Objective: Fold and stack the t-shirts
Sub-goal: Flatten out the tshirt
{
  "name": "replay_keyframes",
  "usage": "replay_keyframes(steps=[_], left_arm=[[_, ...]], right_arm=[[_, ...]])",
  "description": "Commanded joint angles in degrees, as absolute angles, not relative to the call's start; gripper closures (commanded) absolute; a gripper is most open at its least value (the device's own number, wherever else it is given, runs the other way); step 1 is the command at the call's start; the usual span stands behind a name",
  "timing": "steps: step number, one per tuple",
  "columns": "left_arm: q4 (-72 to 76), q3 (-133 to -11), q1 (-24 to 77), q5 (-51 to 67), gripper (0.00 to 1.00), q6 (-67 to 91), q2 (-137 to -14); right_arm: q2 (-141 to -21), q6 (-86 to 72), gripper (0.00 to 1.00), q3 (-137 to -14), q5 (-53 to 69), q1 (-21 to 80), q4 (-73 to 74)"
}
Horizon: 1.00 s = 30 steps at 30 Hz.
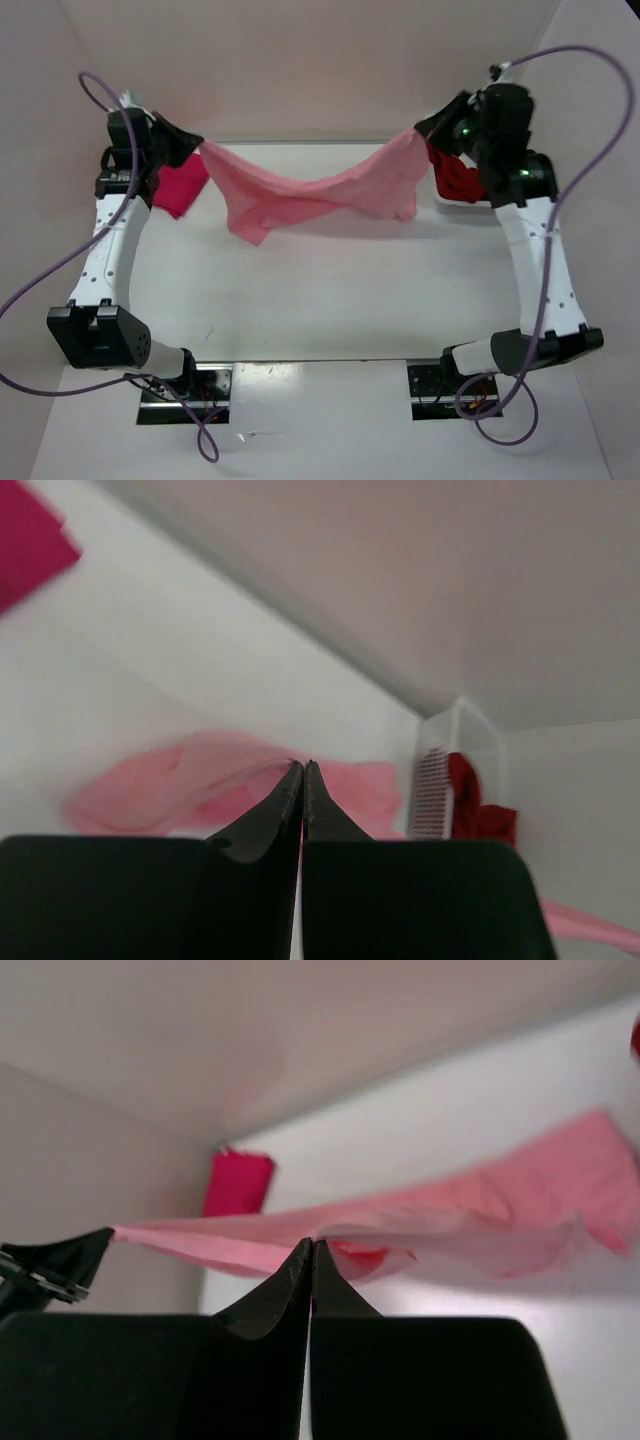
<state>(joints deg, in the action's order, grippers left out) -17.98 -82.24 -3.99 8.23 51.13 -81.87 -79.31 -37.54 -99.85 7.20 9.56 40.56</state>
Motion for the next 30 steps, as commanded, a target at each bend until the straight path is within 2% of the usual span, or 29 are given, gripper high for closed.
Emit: replay_keyframes(steps=[1,8,12,17,23,30], left_arm=[[-20.6,-94.2,-6.0,10.0,1.00,50.3,-77.8],[-28.8,-117.5,-7.6,6.1,1.00,47.6,-78.9],[-30.1,-125.3,-7.6,5.0,1.00,47.0,-80.1],[-27.8,-117.4,-7.6,5.8,1.00,47.0,-80.7],[-22.1,-103.5,-7.6,4.1,1.00,47.6,-85.8],[-19.3,-103.6,-6.0,2.6,1.00,47.5,-97.0]], right_arm=[[-76.9,-33.9,1.00,-115.2,-0.5,9.8,51.3],[-77.5,-30.5,1.00,-138.2,-14.2,16.2,53.3],[-78.9,-28.5,1.00,-145.4,-18.4,20.0,53.3],[-85.8,-24.2,1.00,-150.0,-19.7,20.0,50.4],[-103.3,-21.3,1.00,-156.3,-13.0,18.4,48.4],[-120.1,-25.9,1.00,-160.5,-0.4,9.1,44.7]])
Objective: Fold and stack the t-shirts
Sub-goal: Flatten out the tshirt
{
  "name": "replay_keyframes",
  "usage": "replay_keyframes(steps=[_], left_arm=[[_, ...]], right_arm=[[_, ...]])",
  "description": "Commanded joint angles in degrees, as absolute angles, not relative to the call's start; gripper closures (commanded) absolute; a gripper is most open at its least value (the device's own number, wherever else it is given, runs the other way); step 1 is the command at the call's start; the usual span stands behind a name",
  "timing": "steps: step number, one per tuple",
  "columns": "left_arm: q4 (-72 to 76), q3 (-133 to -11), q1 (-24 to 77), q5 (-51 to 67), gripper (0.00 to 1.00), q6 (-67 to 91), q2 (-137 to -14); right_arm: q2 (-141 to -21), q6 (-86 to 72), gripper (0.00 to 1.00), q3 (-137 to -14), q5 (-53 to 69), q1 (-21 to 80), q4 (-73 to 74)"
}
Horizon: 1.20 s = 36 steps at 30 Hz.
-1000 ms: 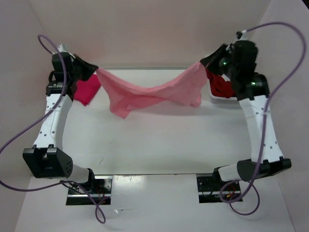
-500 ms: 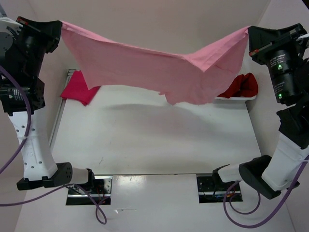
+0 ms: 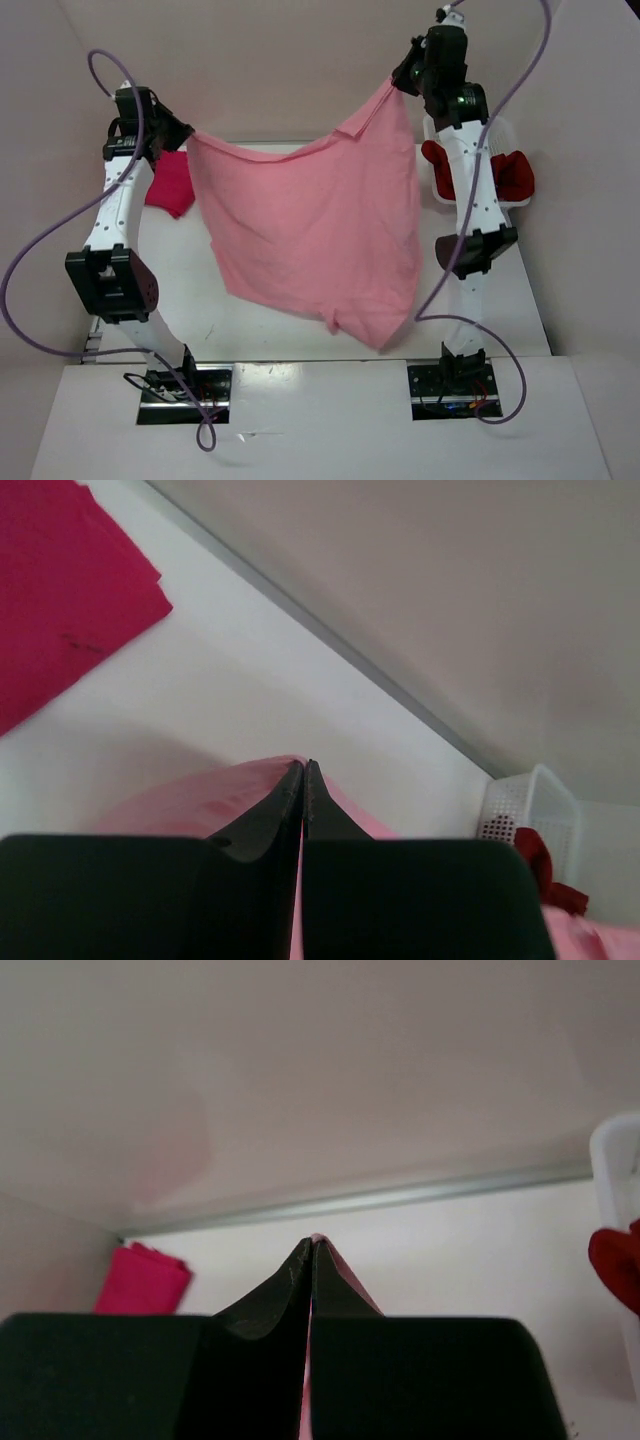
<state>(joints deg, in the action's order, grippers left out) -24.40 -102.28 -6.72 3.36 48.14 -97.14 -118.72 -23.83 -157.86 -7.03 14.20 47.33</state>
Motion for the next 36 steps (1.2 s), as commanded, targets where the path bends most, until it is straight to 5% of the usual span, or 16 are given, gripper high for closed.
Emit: replay_keyframes(steps=[1,12,19,30,36], left_arm=[[-19.3,-106.0,-6.0,2.6,1.00,48.1,-98.2],[-18.3,-121.0,-10.4,6.5,1.00,51.2,-102.7],[-11.3,-113.5,-11.4,6.5,1.00,50.6,-97.5],[-3.6,-66.5,-11.4,8.6,1.00,48.7,-83.2],[-5.9,-51.6,-11.4,8.5,0.98,48.2,-77.6]], right_arm=[[-121.0,-26.4,1.00,-161.0,0.8,8.3,43.6],[-114.8,-33.6,1.00,-162.3,7.5,7.7,32.6],[-110.8,-31.0,1.00,-152.4,6.7,7.7,38.1],[-87.0,-30.4,1.00,-80.9,7.3,7.7,29.4],[-82.4,-31.7,1.00,-60.4,7.3,7.7,30.1]])
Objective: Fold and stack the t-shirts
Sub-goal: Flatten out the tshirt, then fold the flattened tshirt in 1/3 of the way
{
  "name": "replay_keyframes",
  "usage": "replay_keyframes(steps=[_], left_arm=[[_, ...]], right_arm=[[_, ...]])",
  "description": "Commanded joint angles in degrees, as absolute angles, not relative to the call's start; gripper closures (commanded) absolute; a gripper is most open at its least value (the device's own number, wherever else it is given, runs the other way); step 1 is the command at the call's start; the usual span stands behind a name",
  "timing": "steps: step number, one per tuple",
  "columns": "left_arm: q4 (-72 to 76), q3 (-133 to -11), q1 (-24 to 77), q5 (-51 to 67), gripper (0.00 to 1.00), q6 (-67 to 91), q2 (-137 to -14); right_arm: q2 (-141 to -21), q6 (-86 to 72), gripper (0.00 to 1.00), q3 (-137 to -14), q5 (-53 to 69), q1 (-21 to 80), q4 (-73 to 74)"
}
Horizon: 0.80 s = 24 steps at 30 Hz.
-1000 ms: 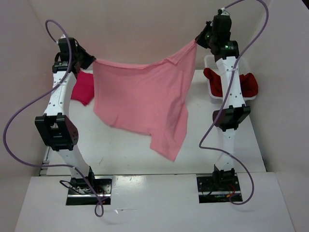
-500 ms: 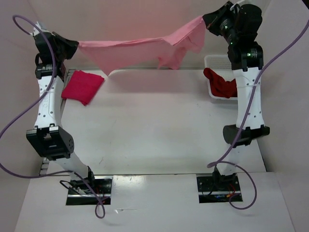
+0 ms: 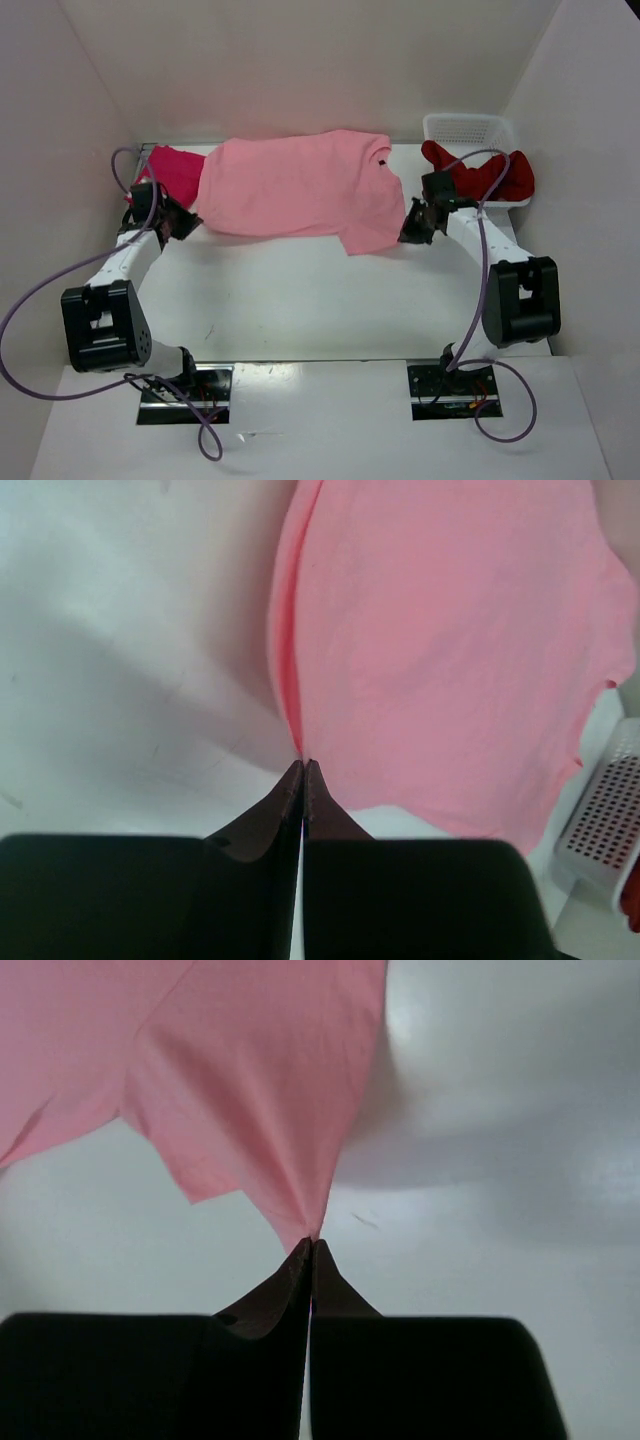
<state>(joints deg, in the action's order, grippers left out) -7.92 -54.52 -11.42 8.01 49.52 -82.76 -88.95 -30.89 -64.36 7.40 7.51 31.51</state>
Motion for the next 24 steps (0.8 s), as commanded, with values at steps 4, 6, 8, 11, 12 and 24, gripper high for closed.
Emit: replay_keyframes(steps=[4,6,8,11,12,24], left_arm=[[-9.8,-44.0,-11.4,7.3,0.97,47.5,-73.0],[-11.3,-41.1,-11.4,7.3,0.96,48.2,-70.6],[-14.1,-40.0,-11.4,7.8,0.96,48.8,-68.2],[-18.7,-38.2,-12.0,7.8,0.96,48.8,-64.6],[-21.5,-38.2,-12.0,8.4,0.96,48.8,-63.6],[-25.2,-40.9,-13.1,8.6,0.93,48.0,-63.7]], right_arm=[[-78.1,-33.2,1.00,-55.4,8.1,7.2,35.9],[-74.5,-34.0,1.00,-54.1,9.4,7.2,38.2],[-72.0,-35.4,1.00,-53.4,10.2,7.2,42.3],[-65.8,-36.7,1.00,-51.9,10.7,7.2,47.4],[-62.7,-36.7,1.00,-51.9,11.3,7.2,48.9],[-58.7,-37.9,1.00,-52.6,9.2,6.7,52.8]])
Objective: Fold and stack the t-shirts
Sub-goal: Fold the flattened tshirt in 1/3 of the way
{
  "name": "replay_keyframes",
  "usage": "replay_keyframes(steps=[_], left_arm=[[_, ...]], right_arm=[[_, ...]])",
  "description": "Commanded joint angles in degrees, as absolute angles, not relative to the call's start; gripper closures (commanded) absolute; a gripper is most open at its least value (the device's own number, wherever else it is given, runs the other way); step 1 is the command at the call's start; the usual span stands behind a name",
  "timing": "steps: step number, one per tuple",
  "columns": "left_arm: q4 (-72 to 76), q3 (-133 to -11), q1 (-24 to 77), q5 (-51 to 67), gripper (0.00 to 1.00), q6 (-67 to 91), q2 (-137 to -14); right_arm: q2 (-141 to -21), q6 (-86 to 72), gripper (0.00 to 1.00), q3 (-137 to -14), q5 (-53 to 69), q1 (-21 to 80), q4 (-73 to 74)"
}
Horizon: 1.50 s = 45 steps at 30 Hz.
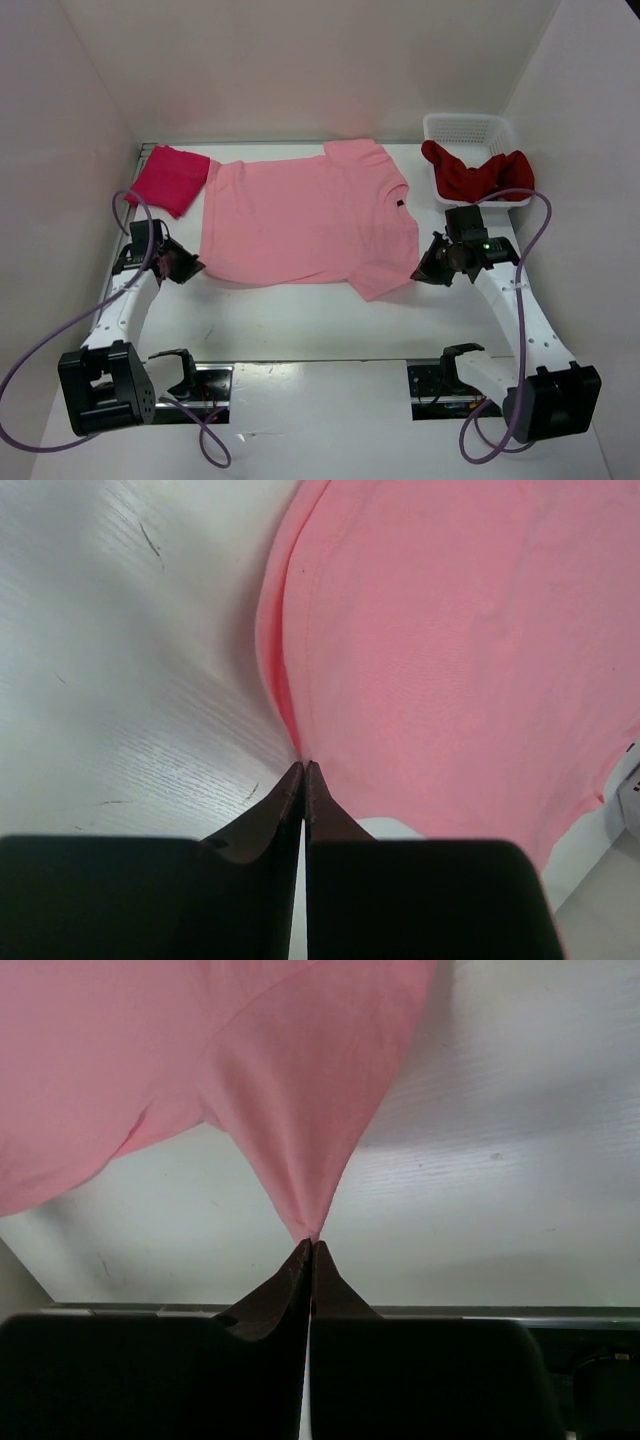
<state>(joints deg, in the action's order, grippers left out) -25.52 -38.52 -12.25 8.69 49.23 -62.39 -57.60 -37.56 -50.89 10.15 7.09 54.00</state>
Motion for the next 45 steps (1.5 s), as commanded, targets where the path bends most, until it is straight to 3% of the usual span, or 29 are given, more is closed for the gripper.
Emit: replay_keyframes(steps=[1,10,14,27,35,45], left_arm=[[-24.3,-40.9,-13.1,8.6,0.93,48.0,-64.9],[-17.0,-45.3,-13.1,6.8,0.93,48.6,-76.3],[-15.8,-47.6,-13.1,6.2,0.93,48.6,-79.8],[-12.1,-53.4,-13.1,5.6,0.93,50.2,-89.4],[-9.8,-57.1,-13.1,5.1,0.92,50.7,-95.9],[-3.2,-57.0,-13.1,4.6,0.91,54.8,-96.4]], right_arm=[[-60.8,-37.9,1.00,-52.6,9.2,6.7,51.3],[-79.3,-34.8,1.00,-63.6,7.2,5.5,36.3],[-90.1,-33.2,1.00,-70.7,5.4,5.5,34.1],[-108.9,-32.2,1.00,-92.5,4.2,5.0,34.0],[-117.9,-32.2,1.00,-102.5,4.7,5.0,34.0],[-122.4,-31.6,1.00,-106.4,0.7,5.0,34.5]])
